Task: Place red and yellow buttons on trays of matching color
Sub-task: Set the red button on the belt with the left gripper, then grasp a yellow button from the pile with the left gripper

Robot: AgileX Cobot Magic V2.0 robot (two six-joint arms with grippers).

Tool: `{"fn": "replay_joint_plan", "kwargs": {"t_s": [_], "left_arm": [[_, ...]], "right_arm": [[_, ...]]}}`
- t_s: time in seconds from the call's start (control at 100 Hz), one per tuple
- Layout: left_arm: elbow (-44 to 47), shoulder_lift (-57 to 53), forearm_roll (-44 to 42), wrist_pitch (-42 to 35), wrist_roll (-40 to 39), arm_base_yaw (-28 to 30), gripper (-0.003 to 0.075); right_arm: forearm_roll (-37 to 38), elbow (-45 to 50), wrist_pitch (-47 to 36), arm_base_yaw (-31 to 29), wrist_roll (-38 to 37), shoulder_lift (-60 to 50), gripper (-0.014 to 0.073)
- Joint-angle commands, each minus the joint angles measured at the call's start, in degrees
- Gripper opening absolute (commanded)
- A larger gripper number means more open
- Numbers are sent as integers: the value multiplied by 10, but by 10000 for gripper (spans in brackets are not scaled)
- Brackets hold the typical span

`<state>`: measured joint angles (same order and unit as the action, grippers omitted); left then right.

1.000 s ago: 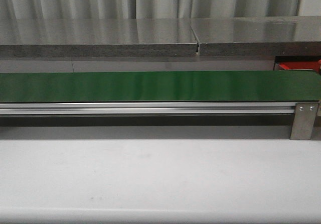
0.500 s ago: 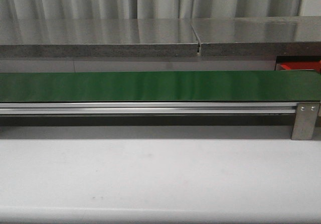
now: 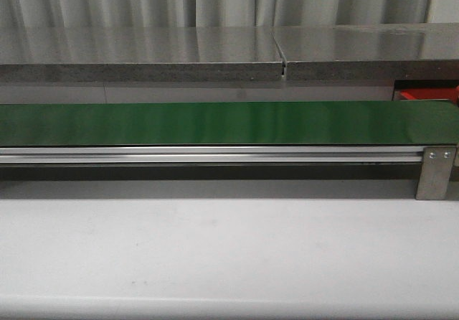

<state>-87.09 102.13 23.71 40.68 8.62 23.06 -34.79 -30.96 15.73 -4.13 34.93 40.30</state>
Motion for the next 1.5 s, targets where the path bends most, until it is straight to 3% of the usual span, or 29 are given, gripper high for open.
{"fn": "replay_joint_plan", "kwargs": {"t_s": [0.0, 0.28, 0.54, 0.63, 0.76, 0.82, 1.17, 1.49], "left_arm": [[14, -34, 16, -39, 0, -17, 221], [67, -34, 16, -77, 2, -69, 221], [77, -27, 16, -63, 3, -76, 244], [77, -26, 16, -63, 3, -76, 328], [75, -26, 16, -67, 3, -76, 536], [75, -26, 16, -68, 3, -76, 570], [44, -42, 27, -74, 3, -69, 565], [23, -27, 29, -87, -103, -2, 564]], "right_arm": [[-1, -14, -37, 0, 4, -3, -76], [-1, -14, -37, 0, 4, -3, -76], [-1, -14, -37, 0, 4, -3, -76], [-1, -14, -37, 0, 4, -3, -76], [-1, -14, -37, 0, 4, -3, -76], [-1, -14, -37, 0, 4, -3, -76], [-1, -14, -37, 0, 4, -3, -76], [-1, -14, -37, 0, 4, -3, -76]]}}
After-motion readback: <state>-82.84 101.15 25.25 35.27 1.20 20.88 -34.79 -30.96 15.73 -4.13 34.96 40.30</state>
